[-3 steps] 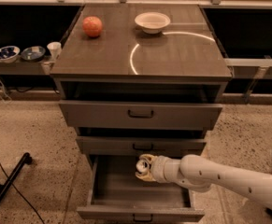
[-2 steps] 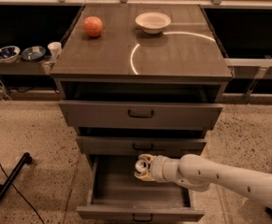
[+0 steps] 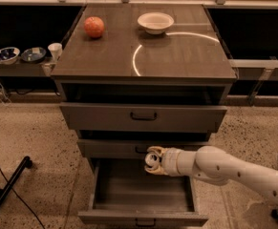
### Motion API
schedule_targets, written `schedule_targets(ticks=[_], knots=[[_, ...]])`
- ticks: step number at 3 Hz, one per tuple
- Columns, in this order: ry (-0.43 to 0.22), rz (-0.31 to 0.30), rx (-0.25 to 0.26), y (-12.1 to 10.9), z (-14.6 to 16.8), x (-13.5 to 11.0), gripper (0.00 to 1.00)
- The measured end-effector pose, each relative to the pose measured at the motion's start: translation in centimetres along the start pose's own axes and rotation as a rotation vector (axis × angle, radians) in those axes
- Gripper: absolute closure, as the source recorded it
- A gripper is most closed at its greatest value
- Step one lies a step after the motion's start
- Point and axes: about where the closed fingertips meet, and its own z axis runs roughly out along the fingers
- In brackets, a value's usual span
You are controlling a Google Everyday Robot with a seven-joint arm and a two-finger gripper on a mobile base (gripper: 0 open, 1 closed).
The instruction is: Pick pepsi can from bottom drawer and place on counter
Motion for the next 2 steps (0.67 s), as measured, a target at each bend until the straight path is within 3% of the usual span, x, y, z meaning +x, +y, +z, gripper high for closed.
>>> schedule_targets(ticks=[2], knots=[[-0.058,-0.187,-0.125,0.0,-4.3,-7.8,1.0]])
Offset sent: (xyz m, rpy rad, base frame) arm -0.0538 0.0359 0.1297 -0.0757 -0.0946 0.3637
